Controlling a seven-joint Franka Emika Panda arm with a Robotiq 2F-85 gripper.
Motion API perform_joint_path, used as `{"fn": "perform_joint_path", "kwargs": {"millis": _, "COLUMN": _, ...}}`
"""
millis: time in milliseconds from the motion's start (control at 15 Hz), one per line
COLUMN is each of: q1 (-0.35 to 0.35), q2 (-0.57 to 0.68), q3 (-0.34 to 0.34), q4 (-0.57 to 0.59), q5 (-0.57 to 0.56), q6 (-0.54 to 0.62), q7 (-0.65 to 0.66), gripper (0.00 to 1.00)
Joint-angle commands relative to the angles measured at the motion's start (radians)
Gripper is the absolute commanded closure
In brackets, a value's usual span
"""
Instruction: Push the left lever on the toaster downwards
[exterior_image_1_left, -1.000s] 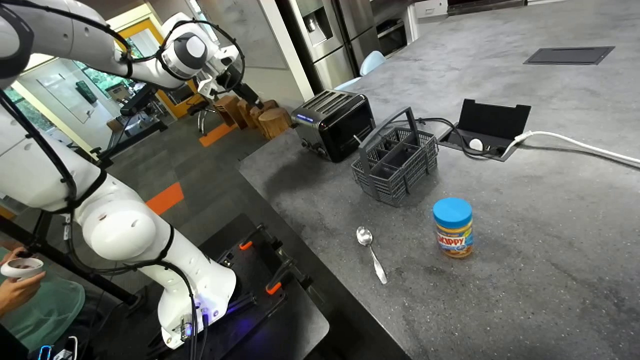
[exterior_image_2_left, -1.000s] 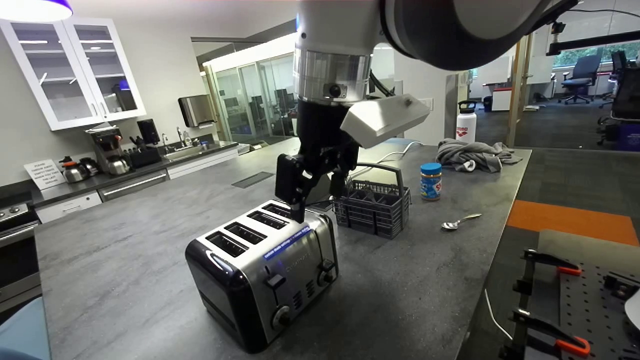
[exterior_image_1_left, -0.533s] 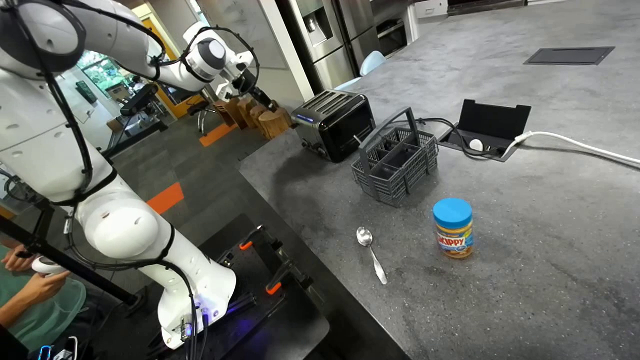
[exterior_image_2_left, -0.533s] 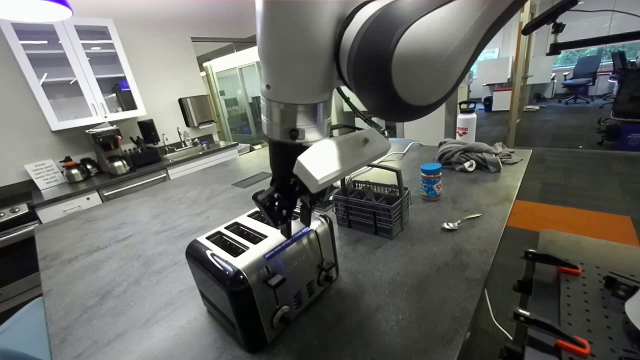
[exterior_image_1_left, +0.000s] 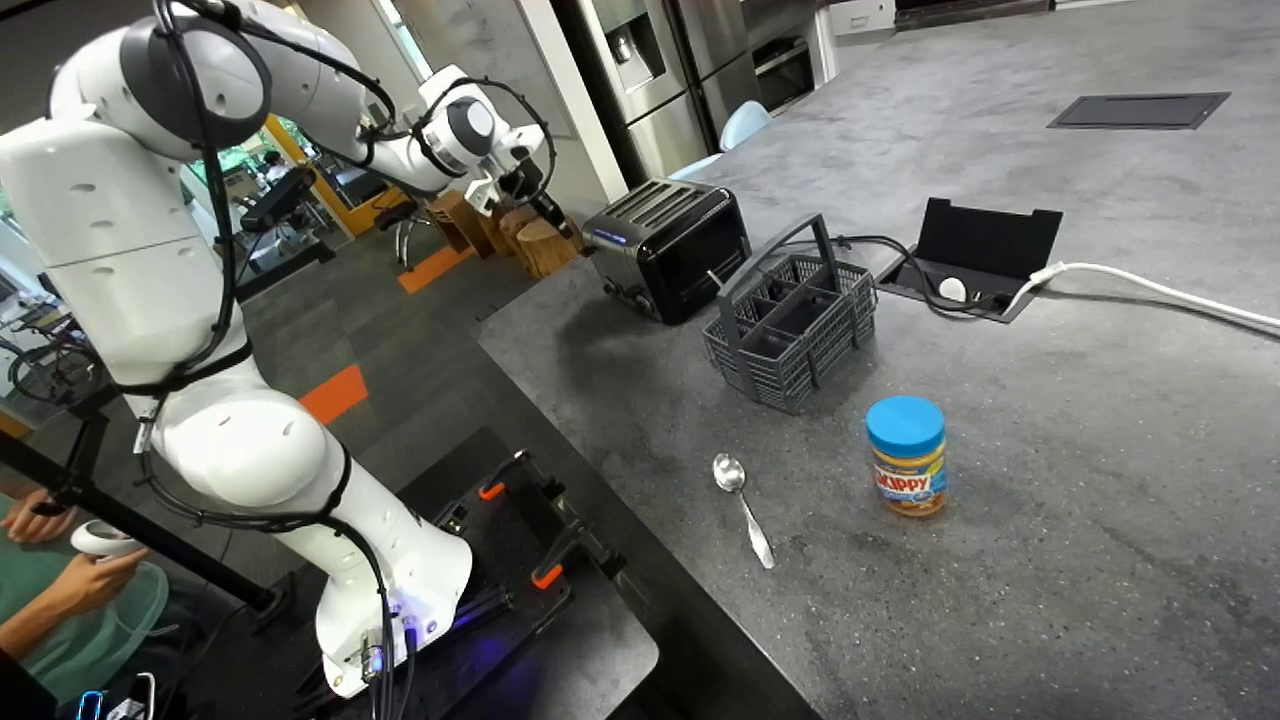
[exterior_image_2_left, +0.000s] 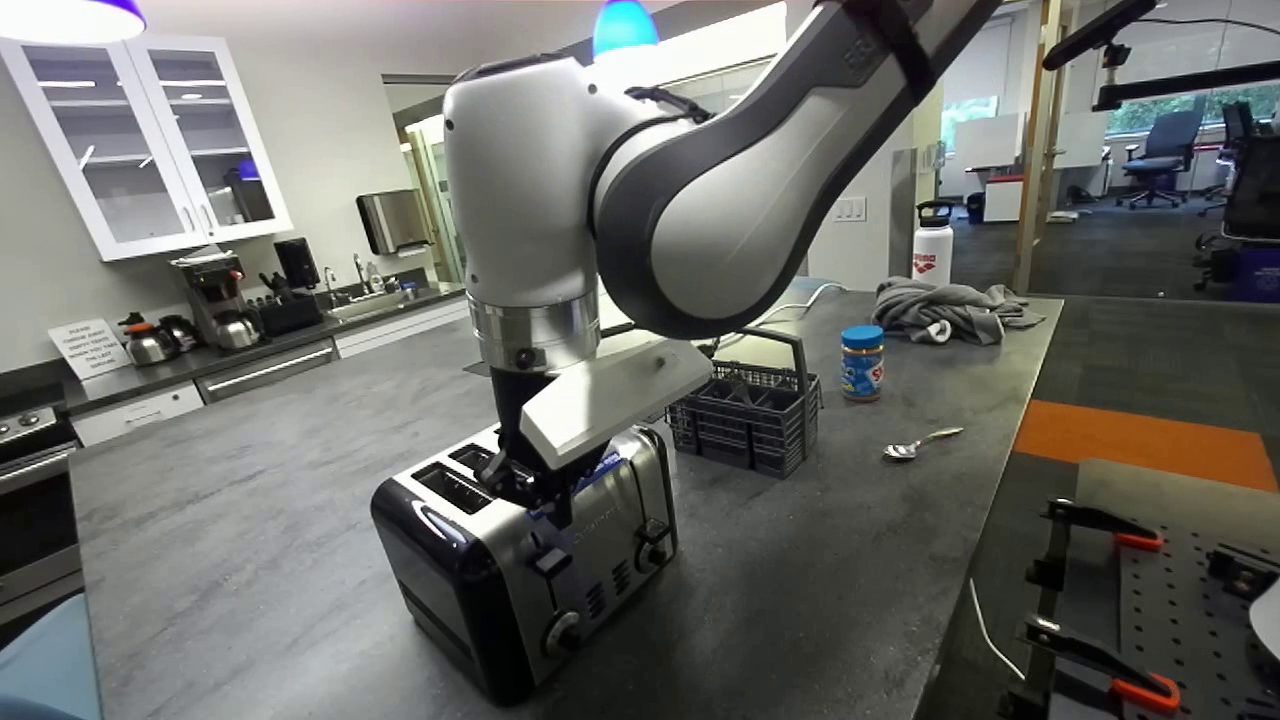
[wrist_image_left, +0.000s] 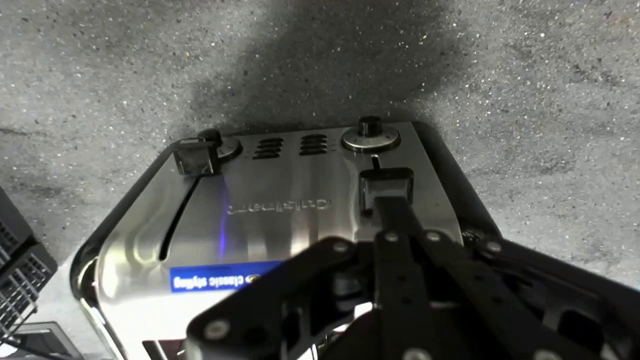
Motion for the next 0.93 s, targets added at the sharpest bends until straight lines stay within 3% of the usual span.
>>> {"fn": "perform_joint_path", "kwargs": {"millis": 0, "q1": 0.045, "q2": 0.043, "q3": -0.040, "q4": 0.059, "q5": 0.040, "q6": -0.038, "q7": -0.009, "gripper": 1.00}}
{"fn": "perform_joint_path", "kwargs": {"millis": 867, "q1": 0.065, "q2": 0.106, "q3": -0.076, "q4": 0.091, "q5": 0.103, "q6": -0.011, "q7": -0.030, "gripper": 1.00}}
